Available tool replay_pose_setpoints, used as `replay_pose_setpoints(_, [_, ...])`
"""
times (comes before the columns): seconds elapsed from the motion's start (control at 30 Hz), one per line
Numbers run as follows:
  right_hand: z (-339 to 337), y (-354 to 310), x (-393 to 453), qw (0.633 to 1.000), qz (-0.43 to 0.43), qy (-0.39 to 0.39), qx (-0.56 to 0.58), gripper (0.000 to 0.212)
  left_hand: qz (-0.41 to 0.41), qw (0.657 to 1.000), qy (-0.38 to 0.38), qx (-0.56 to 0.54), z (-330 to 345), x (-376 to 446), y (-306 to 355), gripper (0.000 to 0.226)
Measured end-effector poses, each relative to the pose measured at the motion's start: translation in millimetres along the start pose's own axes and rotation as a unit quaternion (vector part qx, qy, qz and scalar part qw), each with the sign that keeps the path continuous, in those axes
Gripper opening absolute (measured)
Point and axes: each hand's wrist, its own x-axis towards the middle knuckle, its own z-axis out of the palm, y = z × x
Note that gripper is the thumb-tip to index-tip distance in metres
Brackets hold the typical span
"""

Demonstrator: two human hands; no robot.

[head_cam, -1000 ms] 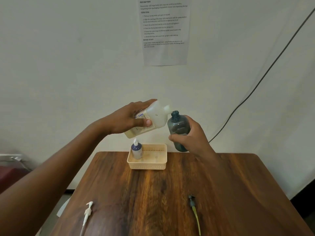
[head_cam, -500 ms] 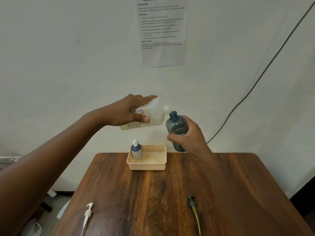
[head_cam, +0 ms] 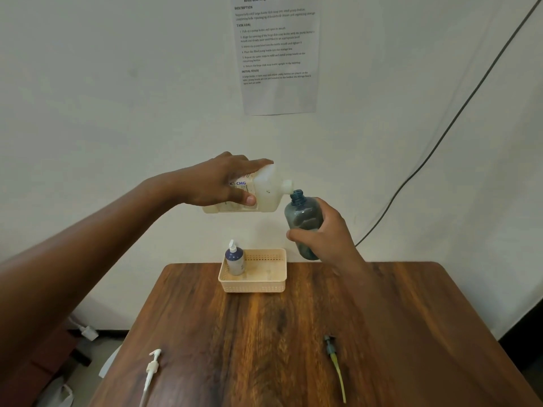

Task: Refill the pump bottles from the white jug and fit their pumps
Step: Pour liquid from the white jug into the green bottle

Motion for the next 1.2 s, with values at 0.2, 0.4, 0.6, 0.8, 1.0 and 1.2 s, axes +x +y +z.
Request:
replay_pose_setpoints(0.2, [0,0,0,1.000,-0.001,0.001,0.000,0.063,-0.021,0.999,-0.016,0.028,-5,1,1,0.089])
replay_pose_setpoints(0.4, [1,0,-1,1.000,-0.004,0.005,-0.004,0.067,-0.020,0.998,-0.038,0.049,-10,1,6,0.090])
replay_pose_setpoints(0.6, [0,-2,-2,1.000,-0.001,0.005,-0.002,0.060,-0.029,0.997,-0.048,0.058,-14,0,13,0.091])
replay_pose_setpoints(0.8, [0,-2,-3,1.000,0.000,0.007,-0.001,0.059,-0.022,0.996,-0.055,0.066,-18,1,16,0.092])
replay_pose_setpoints(1.0, [-1,-4,-4,1.000,-0.002,0.006,0.003,0.058,-0.027,0.996,-0.052,0.068,-20,0,18,0.092])
replay_pose_setpoints(1.2, [-1,-5,-5,1.000,0.002,0.006,0.006,0.062,-0.025,0.995,-0.056,0.075,-22,1,20,0.091])
